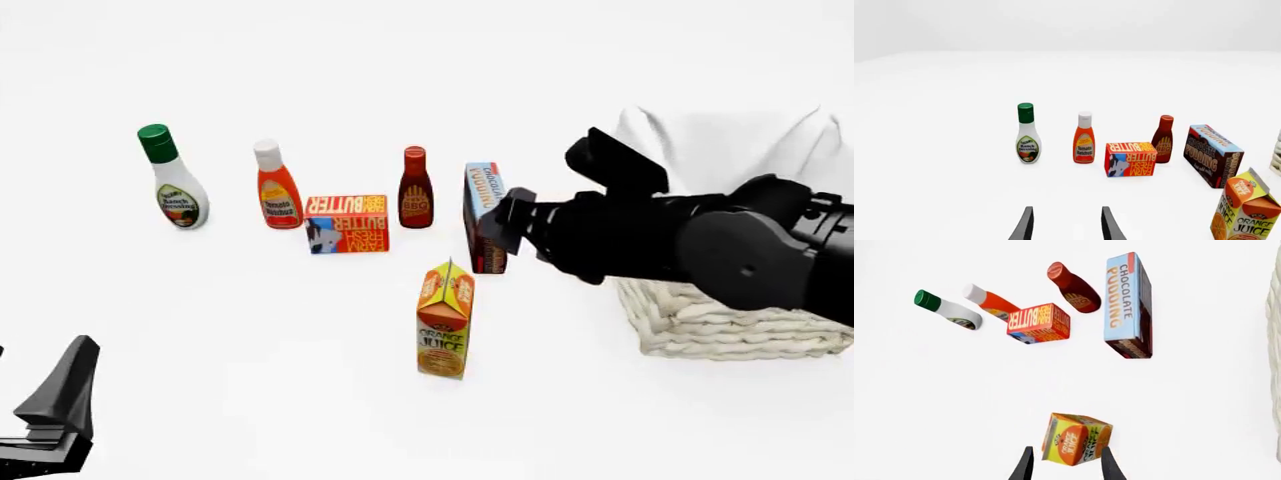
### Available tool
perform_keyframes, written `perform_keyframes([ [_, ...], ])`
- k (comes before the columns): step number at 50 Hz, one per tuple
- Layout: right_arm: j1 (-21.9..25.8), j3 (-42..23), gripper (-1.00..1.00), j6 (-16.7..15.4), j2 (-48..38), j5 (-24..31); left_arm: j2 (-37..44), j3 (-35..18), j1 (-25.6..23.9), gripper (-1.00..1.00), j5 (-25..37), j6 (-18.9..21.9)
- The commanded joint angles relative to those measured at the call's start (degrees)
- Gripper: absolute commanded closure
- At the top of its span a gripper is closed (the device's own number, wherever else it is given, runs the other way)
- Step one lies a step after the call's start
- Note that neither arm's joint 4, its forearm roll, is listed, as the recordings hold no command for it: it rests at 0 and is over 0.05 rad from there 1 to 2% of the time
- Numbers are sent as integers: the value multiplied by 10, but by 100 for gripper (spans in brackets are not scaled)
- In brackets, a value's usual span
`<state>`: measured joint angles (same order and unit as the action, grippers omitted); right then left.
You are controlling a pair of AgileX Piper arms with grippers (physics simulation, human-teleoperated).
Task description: Pick the orange juice and place it in the basket.
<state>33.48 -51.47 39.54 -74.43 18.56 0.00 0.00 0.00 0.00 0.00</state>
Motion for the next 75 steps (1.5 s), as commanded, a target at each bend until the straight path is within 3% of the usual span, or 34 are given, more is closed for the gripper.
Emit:
perform_keyframes([
  [1,7,-24,-100,5,-31,8,0,0,0,-100,0,0],
  [14,10,-29,-100,18,-54,-1,0,0,0,-100,0,0],
  [19,14,-12,-100,51,-55,-22,0,0,0,-100,0,0],
  [20,11,-18,-100,41,-60,-16,0,0,0,-100,0,0],
  [21,19,5,-100,78,-51,-42,0,0,0,-100,0,0],
  [22,16,0,-100,71,-56,-36,0,0,0,-100,0,0],
  [23,13,-17,-100,44,-68,-16,0,0,0,-100,0,0],
  [24,18,4,-100,79,-56,-43,0,0,0,-100,0,0],
  [26,9,-15,-100,54,-68,-23,0,0,0,-100,0,0],
  [28,17,9,-100,93,-57,-53,0,0,0,-100,0,0],
  [29,12,-6,-100,69,-69,-35,0,0,0,-100,0,0],
  [30,16,3,-100,85,-64,-47,0,0,0,-100,0,0],
  [41,18,-8,-100,87,-86,-50,0,0,0,-100,0,0],
  [61,23,-34,-100,73,-132,-39,0,0,0,-100,0,0],
  [62,23,-34,-100,75,-133,-40,0,0,0,-100,0,0],
  [63,54,-18,-100,102,-154,-66,0,0,0,-100,0,0],
  [75,66,-14,-100,109,-163,-75,0,0,0,-100,0,0],
])
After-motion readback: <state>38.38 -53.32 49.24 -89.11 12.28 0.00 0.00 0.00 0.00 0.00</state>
